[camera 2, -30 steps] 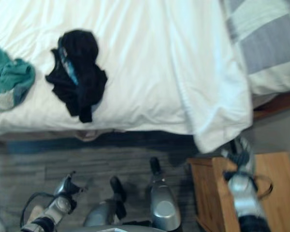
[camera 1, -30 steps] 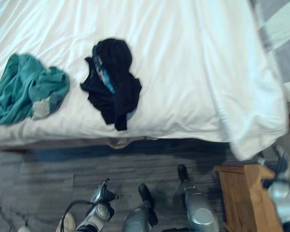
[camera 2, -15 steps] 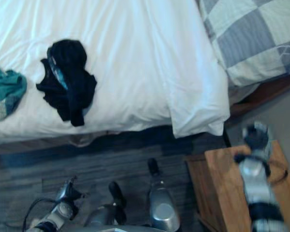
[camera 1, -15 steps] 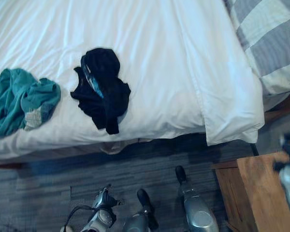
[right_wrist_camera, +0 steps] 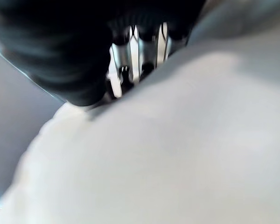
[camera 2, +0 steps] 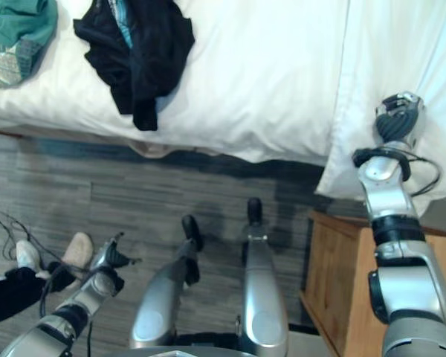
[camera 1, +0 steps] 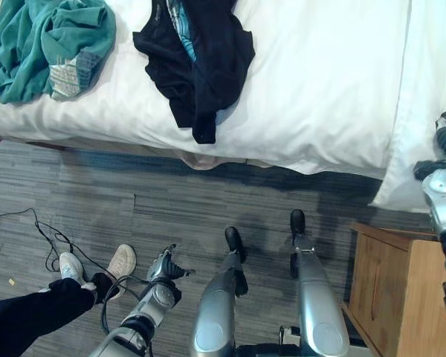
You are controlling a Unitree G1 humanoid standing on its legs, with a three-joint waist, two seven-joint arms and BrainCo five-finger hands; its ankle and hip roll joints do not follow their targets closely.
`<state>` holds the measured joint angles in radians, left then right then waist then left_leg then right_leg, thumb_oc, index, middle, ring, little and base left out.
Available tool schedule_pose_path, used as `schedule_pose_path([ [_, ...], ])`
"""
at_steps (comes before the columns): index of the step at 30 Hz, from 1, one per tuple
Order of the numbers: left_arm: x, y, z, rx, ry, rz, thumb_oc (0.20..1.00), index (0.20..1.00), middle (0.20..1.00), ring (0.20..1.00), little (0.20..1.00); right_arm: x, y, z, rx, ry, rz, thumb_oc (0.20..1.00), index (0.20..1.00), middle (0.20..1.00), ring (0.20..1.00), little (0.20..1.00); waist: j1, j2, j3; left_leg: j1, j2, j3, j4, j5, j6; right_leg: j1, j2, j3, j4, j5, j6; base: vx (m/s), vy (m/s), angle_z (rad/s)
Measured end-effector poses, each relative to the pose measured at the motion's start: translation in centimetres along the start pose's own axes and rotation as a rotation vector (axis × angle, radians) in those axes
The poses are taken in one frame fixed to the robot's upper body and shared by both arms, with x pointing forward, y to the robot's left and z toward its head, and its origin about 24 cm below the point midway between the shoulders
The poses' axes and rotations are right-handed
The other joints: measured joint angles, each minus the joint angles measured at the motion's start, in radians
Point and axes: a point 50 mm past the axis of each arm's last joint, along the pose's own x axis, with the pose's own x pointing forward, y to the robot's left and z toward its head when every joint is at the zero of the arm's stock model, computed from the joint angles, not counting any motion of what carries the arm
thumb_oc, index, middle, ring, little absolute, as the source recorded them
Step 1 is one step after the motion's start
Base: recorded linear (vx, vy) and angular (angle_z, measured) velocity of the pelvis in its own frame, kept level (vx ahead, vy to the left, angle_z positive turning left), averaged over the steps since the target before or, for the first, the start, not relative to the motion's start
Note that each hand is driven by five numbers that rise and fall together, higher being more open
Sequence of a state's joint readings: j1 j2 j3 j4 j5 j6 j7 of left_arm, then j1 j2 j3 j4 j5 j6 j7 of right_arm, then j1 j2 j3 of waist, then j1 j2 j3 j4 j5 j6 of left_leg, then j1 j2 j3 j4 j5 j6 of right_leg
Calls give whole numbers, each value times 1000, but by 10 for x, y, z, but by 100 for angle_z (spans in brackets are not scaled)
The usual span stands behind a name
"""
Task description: Tidy up the quilt and then pick up the clothes from the bed and put them into the laundry hamper.
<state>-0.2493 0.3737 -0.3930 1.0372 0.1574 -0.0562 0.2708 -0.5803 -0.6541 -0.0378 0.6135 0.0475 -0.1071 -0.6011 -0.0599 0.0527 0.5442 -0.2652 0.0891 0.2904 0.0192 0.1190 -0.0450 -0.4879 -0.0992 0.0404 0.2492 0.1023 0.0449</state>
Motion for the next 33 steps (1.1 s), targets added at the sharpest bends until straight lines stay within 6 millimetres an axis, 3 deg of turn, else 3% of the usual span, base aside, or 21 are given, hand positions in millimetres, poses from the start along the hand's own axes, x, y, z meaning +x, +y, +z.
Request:
schedule_pose_path([
  [3, -1, -1, -5, -7, 16, 9, 1000, 1000, 1000, 1000, 1000, -35, 8, -35, 4, 102, 54, 200, 200, 200, 200, 200, -14, -23, -3, 35, 5, -1, -4, -10, -3, 39, 3, -6, -7, -14, 6, 4, 102, 1],
  [4, -2, -2, -4, -6, 16, 7, 1000, 1000, 1000, 1000, 1000, -51, 12, -51, -15, 153, 94, 200, 200, 200, 200, 200, -22, -32, -4, 43, 3, 1, -6, -12, -5, 46, 4, -3, -14, -14, 6, 5, 87, -5],
  [5, -2, -3, -4, -24, 23, 12, 1000, 1000, 1000, 1000, 1000, -77, 10, -80, -61, 251, 141, 200, 200, 200, 200, 200, -26, -39, -4, 65, 3, 2, -19, -12, -5, 67, 5, -2, -29, -13, 7, 24, 126, -9],
  [6, -2, -3, -5, -27, 31, 12, 1000, 1000, 1000, 1000, 1000, -89, 12, -91, -91, 295, 174, 200, 200, 200, 200, 200, -22, -41, -4, 76, 2, 3, -25, -12, -5, 82, 4, -4, -41, -11, 10, 15, 120, -9],
  [7, -2, -4, -6, -15, 43, 9, 1000, 1000, 1000, 1000, 1000, -124, 13, -123, -177, 423, 273, 200, 200, 200, 200, 200, -43, -46, -3, 98, 1, 6, -40, -13, -5, 111, 5, -4, -71, -5, 19, 30, 123, -4],
  [9, -3, -7, -12, -2, 69, -1, 1000, 1000, 1000, 1000, 1000, -159, 14, -148, -255, 542, 380, 200, 200, 200, 200, 200, -56, -48, -4, 135, 1, 6, -69, -10, -5, 154, 9, -8, -110, 6, 27, 42, 146, -7],
  [10, -5, -11, -19, 22, 95, -14, 1000, 1000, 1000, 1000, 1000, -219, 6, -178, -360, 707, 546, 200, 200, 200, 200, 200, -77, -50, -6, 192, -3, 12, -96, -12, -5, 216, 8, -6, -154, 18, 36, 34, 162, -20],
  [11, -5, -11, -20, 25, 99, -14, 1000, 1000, 1000, 1000, 1000, -237, 0, -185, -391, 753, 594, 514, 514, 514, 514, 514, -78, -52, -6, 211, -4, 21, -102, -14, -5, 232, 8, -5, -163, 21, 39, 26, 176, -25],
  [12, -5, -11, -18, 36, 95, -16, 1000, 1000, 1000, 1000, 1000, -273, -13, -196, -443, 838, 675, 1000, 1000, 1000, 1000, 1000, -93, -57, -8, 237, -10, 28, -107, -30, -9, 271, 1, -2, -195, 31, 46, 22, 123, -10],
  [15, -7, -18, -19, 71, 96, -41, 1000, 1000, 1000, 1000, 1000, -319, -24, -207, -516, 979, 806, 1000, 1000, 1000, 1000, 1000, -108, -74, -50, 271, -18, 29, -107, -47, -5, 316, -8, 1, -214, 34, 50, -47, 88, -4],
  [18, -8, -21, -22, 79, 112, -60, 1000, 1000, 1000, 1000, 1000, -332, -16, -207, -562, 978, 905, 1000, 1000, 1000, 1000, 1000, -111, -96, -84, 282, -22, 27, -101, -39, 6, 317, -4, -3, -191, 41, 47, -81, 12, 3],
  [21, -13, -25, -33, 88, 144, -85, 1000, 1000, 1000, 1000, 1000, -327, 7, -199, -571, 881, 1010, 1000, 1000, 1000, 1000, 1000, -80, -96, -120, 318, -1, 51, -101, -40, 10, 318, 10, -39, -139, 24, 59, 40, -60, -15],
  [22, -18, -28, -44, 77, 176, -95, 1000, 1000, 1000, 1000, 1000, -328, 14, -196, -597, 836, 1067, 1000, 1000, 1000, 1000, 1000, -45, -89, -141, 335, 16, 69, -105, -51, 11, 315, 10, -112, -89, -26, 32, 3, -8, -40],
  [23, -37, -46, -69, 55, 255, -150, 1000, 1000, 1000, 1000, 1000, -324, 12, -197, -658, 781, 1104, 1000, 1000, 1000, 1000, 1000, -20, -64, -225, 337, 26, 58, -101, -63, -11, 330, 41, -107, -105, -59, -8, -104, 2, -39],
  [25, -54, -62, -86, 30, 315, -191, 1000, 1000, 1000, 1000, 1000, -309, 9, -200, -686, 750, 1092, 1000, 1000, 1000, 1000, 1000, -13, -20, -253, 326, 36, 57, -80, -58, -14, 334, 54, -102, -116, -58, -9, -80, 30, -4],
  [27, -57, -70, -87, -51, 360, -191, 1000, 1000, 1000, 1000, 1000, -297, 2, -203, -701, 760, 1054, 1000, 1000, 1000, 1000, 1000, -17, -6, -255, 249, 40, 57, 39, -39, -39, 335, 16, -114, -125, -63, -30, 16, 223, 31],
  [29, -60, -75, -88, -64, 365, -203, 1000, 1000, 1000, 1000, 1000, -293, -5, -207, -715, 790, 1025, 1000, 1000, 1000, 1000, 1000, -14, -21, -247, 269, 44, 52, 32, -38, -45, 373, -5, -98, -156, -56, -35, 37, 234, 9],
  [33, -50, -71, -77, -51, 331, -194, 1000, 1000, 1000, 1000, 1000, -294, -18, -213, -743, 842, 995, 1000, 1000, 1000, 1000, 1000, -24, -31, -252, 274, 134, 15, 13, -52, -71, 387, -44, -96, -208, -54, -31, 66, 337, -6],
])
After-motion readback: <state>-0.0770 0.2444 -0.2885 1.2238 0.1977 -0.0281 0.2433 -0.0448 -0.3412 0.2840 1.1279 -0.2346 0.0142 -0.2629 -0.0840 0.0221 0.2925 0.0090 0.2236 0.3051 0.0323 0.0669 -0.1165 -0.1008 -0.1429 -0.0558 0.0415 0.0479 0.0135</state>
